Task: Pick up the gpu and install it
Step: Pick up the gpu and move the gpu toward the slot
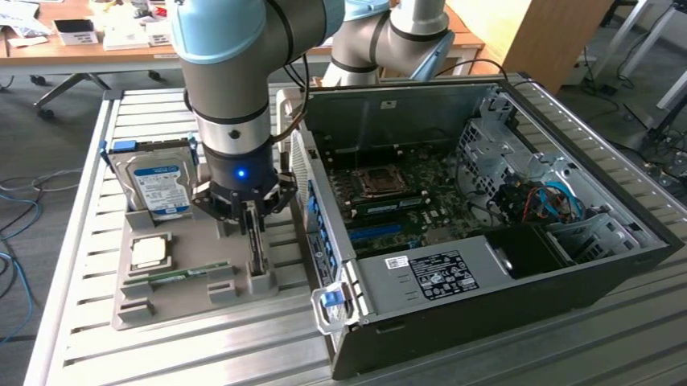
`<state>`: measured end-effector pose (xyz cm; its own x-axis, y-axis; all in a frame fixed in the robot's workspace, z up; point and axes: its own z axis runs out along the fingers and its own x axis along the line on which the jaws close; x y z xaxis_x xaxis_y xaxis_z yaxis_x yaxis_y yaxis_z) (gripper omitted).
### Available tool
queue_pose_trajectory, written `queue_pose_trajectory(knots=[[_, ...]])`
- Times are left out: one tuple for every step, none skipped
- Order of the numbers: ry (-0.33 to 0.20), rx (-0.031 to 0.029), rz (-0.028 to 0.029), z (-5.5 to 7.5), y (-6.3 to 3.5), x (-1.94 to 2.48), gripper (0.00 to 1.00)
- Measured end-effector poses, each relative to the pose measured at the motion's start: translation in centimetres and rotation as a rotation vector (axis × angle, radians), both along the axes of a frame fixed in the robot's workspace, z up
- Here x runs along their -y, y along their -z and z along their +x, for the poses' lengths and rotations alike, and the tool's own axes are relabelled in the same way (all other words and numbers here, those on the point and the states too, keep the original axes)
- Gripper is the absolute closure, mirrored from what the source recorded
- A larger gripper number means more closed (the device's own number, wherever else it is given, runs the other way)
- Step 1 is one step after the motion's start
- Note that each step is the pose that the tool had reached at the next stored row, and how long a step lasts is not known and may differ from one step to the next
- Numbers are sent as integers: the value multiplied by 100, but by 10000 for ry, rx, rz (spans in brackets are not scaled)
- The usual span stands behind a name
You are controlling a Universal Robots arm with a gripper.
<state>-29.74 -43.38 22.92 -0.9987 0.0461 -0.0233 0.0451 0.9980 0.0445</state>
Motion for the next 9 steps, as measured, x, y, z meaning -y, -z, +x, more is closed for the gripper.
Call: queue_pose_trajectory(knots=[[-1,0,0,0,0,0,67],[0,0,0,0,0,0,67],[0,0,1,4,0,0,67],[1,0,1,7,0,0,67],[1,0,0,8,0,0,67],[2,0,-1,8,0,0,67],[1,-1,0,9,0,0,67],[0,-1,0,10,0,0,67],[0,0,0,10,0,0,67]])
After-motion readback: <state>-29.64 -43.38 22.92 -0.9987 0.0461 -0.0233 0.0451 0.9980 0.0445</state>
